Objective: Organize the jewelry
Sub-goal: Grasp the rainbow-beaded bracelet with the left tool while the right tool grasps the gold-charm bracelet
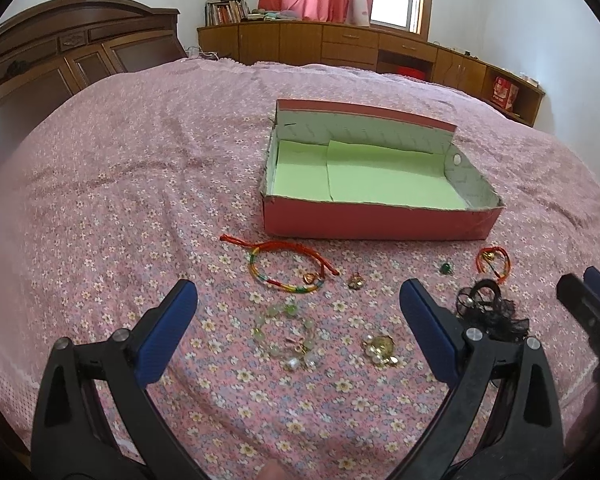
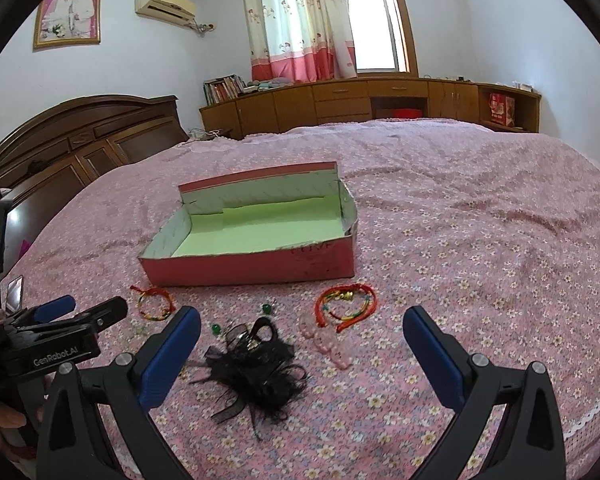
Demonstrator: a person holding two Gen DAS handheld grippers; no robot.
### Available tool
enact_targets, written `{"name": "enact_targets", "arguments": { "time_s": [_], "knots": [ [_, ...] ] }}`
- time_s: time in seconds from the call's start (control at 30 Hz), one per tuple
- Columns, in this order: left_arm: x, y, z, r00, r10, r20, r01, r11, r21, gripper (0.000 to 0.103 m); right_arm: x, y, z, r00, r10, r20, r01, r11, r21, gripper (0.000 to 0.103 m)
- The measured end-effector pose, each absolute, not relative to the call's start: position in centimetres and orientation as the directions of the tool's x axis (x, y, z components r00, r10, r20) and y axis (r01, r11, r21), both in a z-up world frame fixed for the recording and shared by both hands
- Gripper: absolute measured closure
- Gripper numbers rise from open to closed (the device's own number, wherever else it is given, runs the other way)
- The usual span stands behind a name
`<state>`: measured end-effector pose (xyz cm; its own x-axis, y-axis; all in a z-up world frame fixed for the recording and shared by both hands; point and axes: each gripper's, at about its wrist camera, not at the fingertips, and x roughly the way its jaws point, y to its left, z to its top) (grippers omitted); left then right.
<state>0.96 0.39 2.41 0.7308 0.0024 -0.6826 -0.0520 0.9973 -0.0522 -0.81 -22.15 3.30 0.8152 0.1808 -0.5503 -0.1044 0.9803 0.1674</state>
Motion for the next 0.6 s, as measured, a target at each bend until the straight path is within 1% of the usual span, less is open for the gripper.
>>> {"name": "enact_targets", "arguments": {
  "time_s": [0.23, 0.53, 0.6],
  "knots": [
    [3.6, 2.0, 1.6, 0.702, 0.028, -0.711, -0.099, 0.993, -0.059, 0.008, 1.9, -23.4, 2.7, 0.792, 0.156, -0.590, -0.064, 0.983, 0.173, 0.000],
    [6.7, 3.7, -1.1, 0.633, 0.056, -0.772, -0.148, 0.988, -0.050, 0.009, 4.9, -25.0, 0.3, 0.733, 0.139, -0.666, -0.020, 0.983, 0.183, 0.000],
    [7.4, 4.0, -1.8, 0.615, 0.068, -0.786, -0.164, 0.986, -0.043, 0.009, 5.8, -25.5, -0.4, 0.713, 0.147, -0.686, -0.011, 0.980, 0.198, 0.002]
  ]
}}
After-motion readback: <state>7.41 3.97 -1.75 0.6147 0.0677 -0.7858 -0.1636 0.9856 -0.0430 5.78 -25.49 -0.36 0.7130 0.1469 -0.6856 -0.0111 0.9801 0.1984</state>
